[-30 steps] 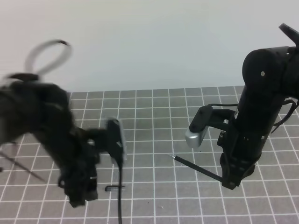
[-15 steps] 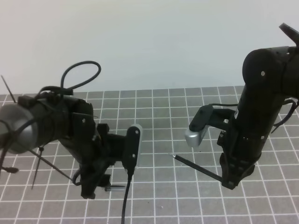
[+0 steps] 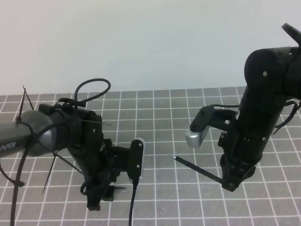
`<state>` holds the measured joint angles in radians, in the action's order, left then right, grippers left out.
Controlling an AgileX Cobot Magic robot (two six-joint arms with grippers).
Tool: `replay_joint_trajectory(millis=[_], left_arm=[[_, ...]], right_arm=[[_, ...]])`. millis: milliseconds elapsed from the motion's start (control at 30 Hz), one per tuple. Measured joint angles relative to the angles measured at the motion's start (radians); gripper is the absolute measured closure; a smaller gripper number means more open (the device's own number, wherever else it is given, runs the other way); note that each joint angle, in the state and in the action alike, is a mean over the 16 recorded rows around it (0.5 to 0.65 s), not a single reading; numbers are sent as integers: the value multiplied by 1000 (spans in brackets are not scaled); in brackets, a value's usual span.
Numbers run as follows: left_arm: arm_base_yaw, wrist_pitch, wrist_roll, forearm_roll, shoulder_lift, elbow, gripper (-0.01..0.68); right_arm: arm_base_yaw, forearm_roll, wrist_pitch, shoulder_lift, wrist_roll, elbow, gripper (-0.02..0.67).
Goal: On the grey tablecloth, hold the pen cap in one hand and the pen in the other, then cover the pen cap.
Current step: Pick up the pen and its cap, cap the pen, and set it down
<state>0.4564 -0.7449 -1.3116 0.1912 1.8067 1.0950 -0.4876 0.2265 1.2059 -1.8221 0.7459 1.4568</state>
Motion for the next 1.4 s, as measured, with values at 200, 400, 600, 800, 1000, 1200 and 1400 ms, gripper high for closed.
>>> replay_joint_trajectory(millis=[200, 400, 600, 800, 1000, 1200, 1400], left_arm=[[0, -4, 12, -10, 21, 0, 368], [0, -7, 31, -31, 29, 0, 478], [0, -6, 59, -50, 22, 0, 574], [0, -11, 90, -68, -31, 0, 631], [0, -28, 102, -82, -148, -4, 632], [0, 2, 105, -88, -329, -41, 627], [0, 85, 84, -88, -514, -149, 612]], right_arm=[[0, 7, 0, 0, -7, 0, 582], [0, 10, 0, 1, -12, 0, 582], [0, 10, 0, 1, -12, 0, 582], [0, 14, 0, 2, -26, 0, 582], [-1, 30, 0, 3, -61, 0, 582], [-8, 49, 0, 27, -110, -12, 582], [-19, 72, 0, 91, -145, -59, 582]])
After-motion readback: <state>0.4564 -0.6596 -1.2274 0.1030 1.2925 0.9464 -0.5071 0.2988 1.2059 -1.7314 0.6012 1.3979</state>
